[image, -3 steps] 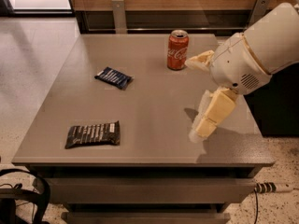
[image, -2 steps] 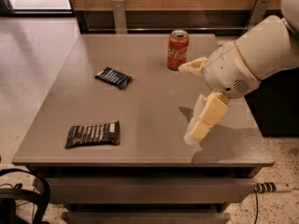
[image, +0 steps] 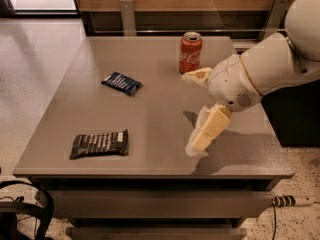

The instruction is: Pick rxbar chocolate

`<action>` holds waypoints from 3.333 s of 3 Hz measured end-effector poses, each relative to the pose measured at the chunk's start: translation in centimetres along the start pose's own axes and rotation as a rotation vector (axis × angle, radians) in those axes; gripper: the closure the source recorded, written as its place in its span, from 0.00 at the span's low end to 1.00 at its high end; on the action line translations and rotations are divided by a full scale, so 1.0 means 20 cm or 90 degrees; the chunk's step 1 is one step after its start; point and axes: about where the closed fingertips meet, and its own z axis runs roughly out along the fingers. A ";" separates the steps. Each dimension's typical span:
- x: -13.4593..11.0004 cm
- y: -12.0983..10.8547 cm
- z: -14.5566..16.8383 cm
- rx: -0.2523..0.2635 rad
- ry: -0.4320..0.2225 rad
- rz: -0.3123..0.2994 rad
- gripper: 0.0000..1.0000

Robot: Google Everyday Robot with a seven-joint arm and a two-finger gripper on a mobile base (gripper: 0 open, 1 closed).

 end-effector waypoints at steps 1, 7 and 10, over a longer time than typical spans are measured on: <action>0.00 -0.04 0.14 0.003 -0.067 -0.011 0.00; -0.26 0.06 0.69 0.017 -0.204 0.038 0.00; -0.29 0.13 0.81 0.001 -0.248 0.055 0.16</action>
Offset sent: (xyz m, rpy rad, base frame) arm 0.0294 0.0719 -0.0384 0.2823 -0.0866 0.0675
